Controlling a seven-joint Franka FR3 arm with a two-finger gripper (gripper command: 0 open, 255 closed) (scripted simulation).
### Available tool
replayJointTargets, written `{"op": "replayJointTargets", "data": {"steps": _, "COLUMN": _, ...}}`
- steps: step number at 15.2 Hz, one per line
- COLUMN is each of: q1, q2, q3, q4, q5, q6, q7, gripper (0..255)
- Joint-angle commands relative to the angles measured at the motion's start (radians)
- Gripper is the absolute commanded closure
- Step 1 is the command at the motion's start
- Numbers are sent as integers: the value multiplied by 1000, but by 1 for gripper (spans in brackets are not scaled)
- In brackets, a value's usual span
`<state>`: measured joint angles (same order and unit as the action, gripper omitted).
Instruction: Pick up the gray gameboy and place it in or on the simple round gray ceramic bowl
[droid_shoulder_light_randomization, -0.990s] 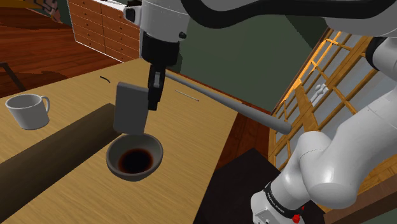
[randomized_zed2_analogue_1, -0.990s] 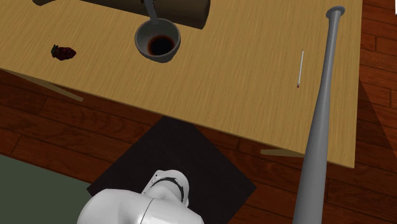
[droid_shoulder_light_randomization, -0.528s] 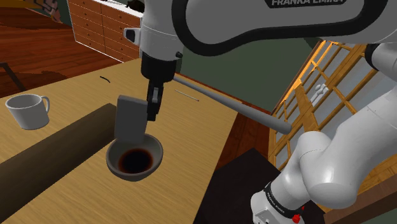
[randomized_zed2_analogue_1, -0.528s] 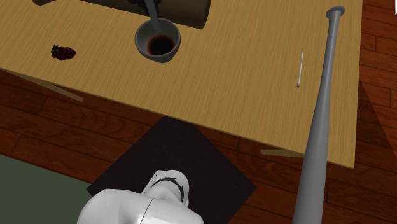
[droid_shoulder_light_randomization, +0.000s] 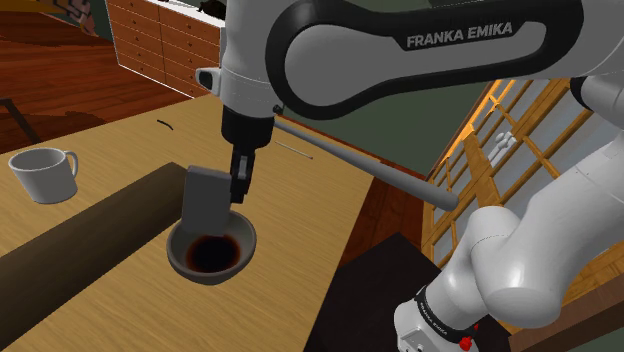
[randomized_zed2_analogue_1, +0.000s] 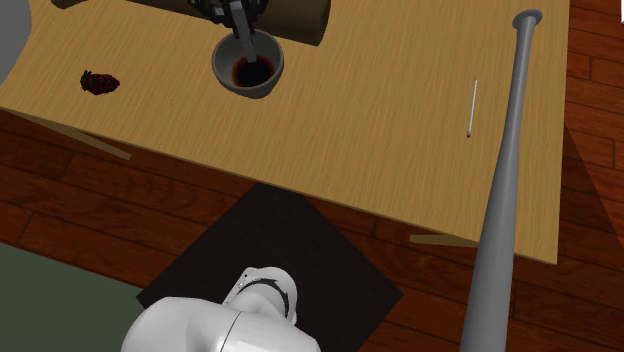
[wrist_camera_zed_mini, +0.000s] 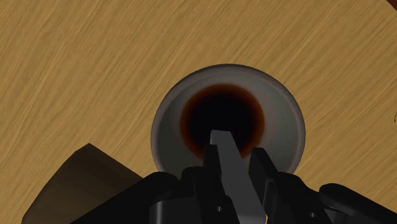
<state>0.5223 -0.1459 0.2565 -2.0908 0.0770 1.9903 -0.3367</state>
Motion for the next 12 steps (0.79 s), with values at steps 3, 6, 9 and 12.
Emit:
{"op": "replayJointTargets", "data": {"steps": 3, "q1": 0, "q2": 0, "q3": 0, "q4": -1, "q5": 0, "q6": 2, "q7": 0, "gripper": 255}}
{"op": "replayJointTargets", "data": {"steps": 6, "q1": 0, "q2": 0, "q3": 0, "q4": -1, "q5": 0, "q6": 2, "q7": 0, "gripper": 0}}
{"op": "replayJointTargets", "data": {"steps": 9, "q1": 0, "q2": 0, "q3": 0, "q4": -1, "q5": 0, "q6": 2, "q7": 0, "gripper": 0}}
{"op": "replayJointTargets", "data": {"steps": 12, "q1": -2, "q2": -15, "q3": -4, "q4": 51, "q5": 2, "q6": -65, "q7": -2, "gripper": 0}}
